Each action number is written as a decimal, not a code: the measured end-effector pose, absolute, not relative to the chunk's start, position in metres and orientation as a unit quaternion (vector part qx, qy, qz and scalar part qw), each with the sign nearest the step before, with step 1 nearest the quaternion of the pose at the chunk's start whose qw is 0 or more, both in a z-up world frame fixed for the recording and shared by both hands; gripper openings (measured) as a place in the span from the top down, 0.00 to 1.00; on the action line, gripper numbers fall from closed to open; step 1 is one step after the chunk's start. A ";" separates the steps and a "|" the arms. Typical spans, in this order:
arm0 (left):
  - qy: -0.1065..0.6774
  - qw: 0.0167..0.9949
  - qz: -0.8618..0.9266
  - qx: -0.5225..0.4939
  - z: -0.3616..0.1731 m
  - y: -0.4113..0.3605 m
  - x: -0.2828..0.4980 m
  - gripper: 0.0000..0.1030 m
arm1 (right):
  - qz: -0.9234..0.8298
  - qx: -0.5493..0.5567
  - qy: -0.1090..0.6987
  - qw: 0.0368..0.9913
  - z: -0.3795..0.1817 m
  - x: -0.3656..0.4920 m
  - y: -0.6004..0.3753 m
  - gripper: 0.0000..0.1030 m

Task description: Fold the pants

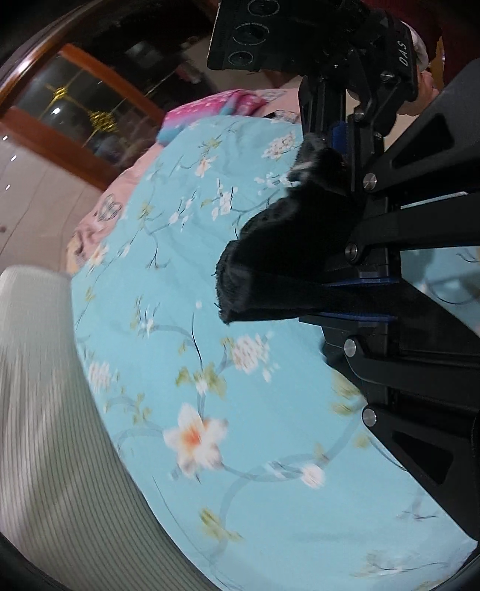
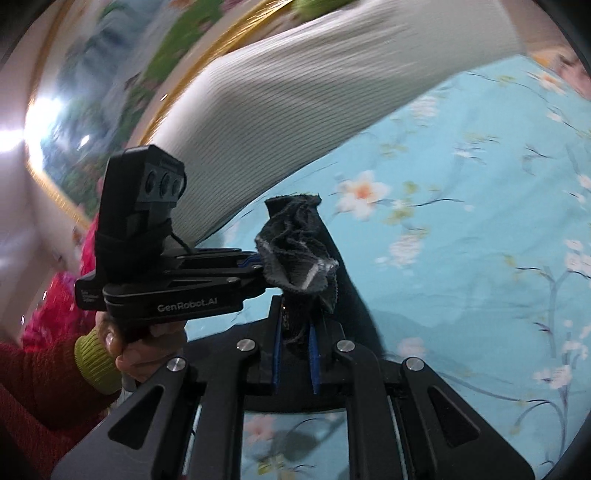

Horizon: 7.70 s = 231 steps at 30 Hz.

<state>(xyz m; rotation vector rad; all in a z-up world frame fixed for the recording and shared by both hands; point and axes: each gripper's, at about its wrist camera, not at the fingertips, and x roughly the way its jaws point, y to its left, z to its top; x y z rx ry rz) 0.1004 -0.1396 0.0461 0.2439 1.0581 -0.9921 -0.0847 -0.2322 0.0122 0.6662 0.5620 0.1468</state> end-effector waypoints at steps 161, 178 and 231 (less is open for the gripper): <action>0.483 0.850 -0.148 -0.153 0.045 0.119 0.058 0.87 | 0.378 0.106 0.392 0.832 0.034 0.138 -0.042 0.81; 0.523 0.820 -0.231 0.006 -0.014 -0.021 0.065 0.86 | 0.291 0.243 0.371 0.848 -0.044 0.088 -0.167 0.82; 0.555 0.800 -0.222 -0.043 -0.047 0.072 0.093 0.40 | 0.081 0.317 0.394 0.859 -0.043 0.006 -0.214 0.41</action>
